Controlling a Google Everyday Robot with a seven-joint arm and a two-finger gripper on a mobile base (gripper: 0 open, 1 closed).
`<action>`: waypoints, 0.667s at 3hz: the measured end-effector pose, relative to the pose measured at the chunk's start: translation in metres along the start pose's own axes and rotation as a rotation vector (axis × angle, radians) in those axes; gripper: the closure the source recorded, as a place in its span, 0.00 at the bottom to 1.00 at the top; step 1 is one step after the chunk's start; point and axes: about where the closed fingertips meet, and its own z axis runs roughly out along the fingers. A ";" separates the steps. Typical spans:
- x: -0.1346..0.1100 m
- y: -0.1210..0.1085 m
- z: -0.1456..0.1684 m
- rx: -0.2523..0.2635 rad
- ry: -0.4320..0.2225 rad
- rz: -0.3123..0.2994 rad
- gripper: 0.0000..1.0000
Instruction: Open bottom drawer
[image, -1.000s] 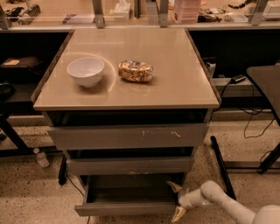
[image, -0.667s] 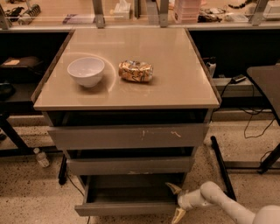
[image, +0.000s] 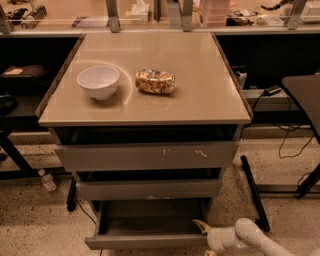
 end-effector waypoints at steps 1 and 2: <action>-0.002 -0.001 -0.002 0.000 0.000 0.000 0.00; -0.002 -0.001 -0.002 0.000 0.000 0.000 0.18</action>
Offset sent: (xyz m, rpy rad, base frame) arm 0.0006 0.0001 0.0022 0.0000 0.0000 0.0000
